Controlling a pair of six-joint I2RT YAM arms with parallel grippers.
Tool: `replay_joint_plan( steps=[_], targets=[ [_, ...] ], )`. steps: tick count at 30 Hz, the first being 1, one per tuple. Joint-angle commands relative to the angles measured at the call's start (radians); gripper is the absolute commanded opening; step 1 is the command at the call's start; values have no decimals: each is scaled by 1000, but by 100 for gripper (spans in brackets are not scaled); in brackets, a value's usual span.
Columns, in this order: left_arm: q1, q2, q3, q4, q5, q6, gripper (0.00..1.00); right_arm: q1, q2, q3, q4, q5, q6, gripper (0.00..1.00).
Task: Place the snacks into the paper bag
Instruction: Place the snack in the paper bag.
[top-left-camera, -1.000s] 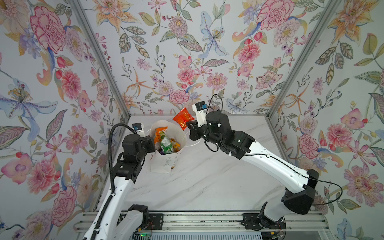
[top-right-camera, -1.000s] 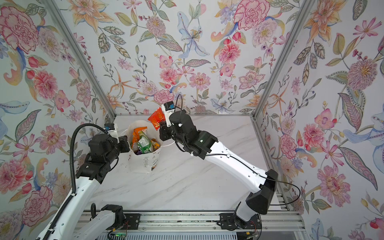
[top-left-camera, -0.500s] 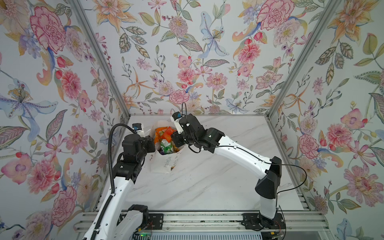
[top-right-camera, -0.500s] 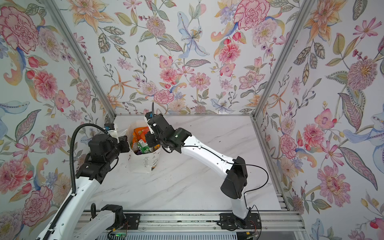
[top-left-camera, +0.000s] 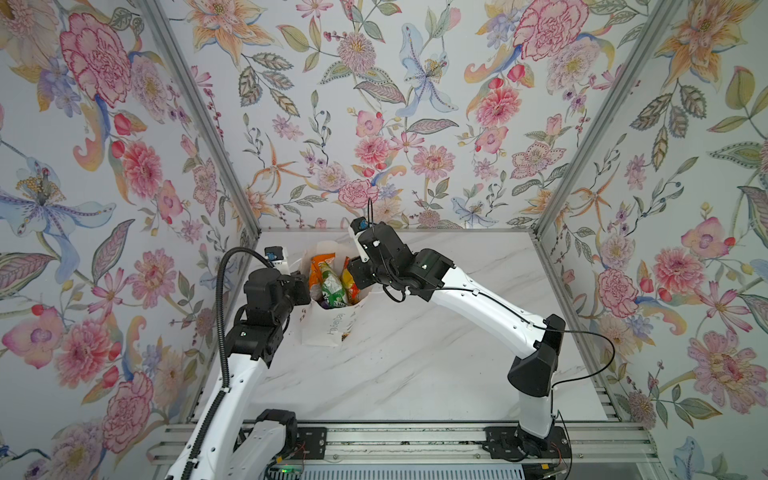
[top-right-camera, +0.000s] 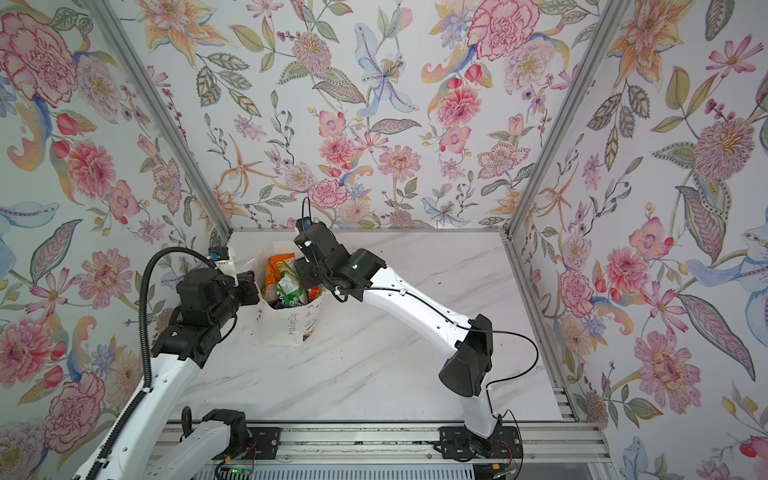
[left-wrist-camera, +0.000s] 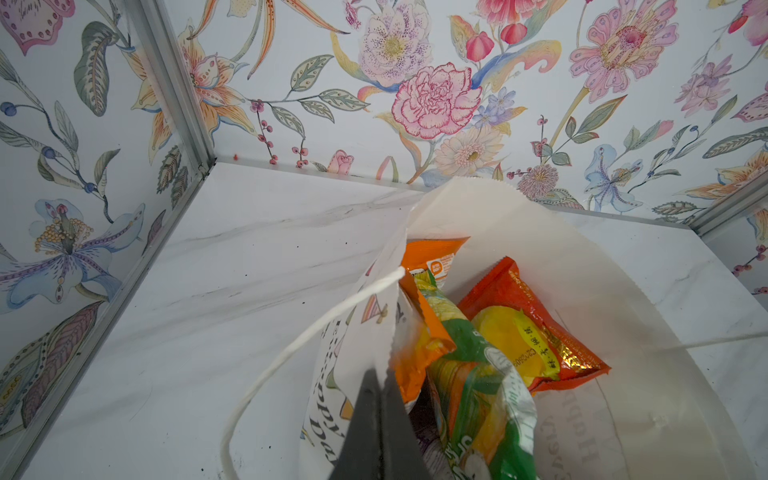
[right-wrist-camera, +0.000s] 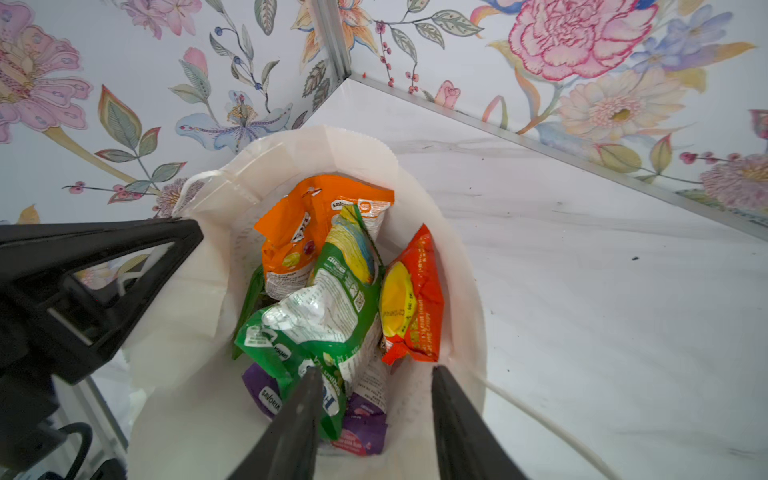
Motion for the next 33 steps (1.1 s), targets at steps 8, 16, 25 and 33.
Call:
replay_joint_plan(
  steps=[8,16,25,33],
  targets=[
    [-2,-16,-14,23,-3,20,0,-34,84,71,-181,90,20,57],
    [0,-13,-14,23,-1,20,0,-53,123,71,-213,93,30,67],
    [-2,-9,-14,23,4,18,0,-68,177,111,-213,-43,29,48],
    [-1,-7,10,11,9,22,0,-70,172,168,-212,-80,20,9]
  ],
)
